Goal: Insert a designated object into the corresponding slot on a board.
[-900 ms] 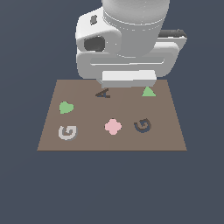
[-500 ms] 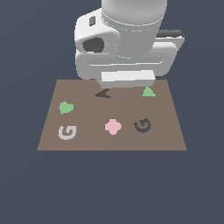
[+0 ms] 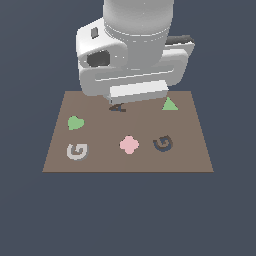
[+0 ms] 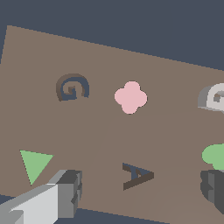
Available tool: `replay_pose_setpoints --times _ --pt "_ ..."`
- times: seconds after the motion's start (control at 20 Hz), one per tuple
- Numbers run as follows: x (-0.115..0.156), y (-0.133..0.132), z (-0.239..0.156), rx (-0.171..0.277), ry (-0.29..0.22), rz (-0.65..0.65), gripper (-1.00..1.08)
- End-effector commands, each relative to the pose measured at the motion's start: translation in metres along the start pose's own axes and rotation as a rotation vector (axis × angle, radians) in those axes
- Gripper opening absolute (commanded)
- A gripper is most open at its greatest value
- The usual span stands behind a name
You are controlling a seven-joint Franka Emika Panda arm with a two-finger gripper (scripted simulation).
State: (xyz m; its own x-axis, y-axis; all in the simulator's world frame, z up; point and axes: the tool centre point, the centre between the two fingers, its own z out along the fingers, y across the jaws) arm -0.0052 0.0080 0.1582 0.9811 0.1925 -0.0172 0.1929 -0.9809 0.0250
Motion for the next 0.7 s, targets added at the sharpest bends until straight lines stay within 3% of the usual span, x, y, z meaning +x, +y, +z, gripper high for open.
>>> replay_pose_setpoints --times 0.0,0.65 --pt "-0.002 0.006 0.004 0.000 0.001 -0.044 1.00" --pt "-0.008 0.056 0.032 0.003 0.009 -0.380 1.00"
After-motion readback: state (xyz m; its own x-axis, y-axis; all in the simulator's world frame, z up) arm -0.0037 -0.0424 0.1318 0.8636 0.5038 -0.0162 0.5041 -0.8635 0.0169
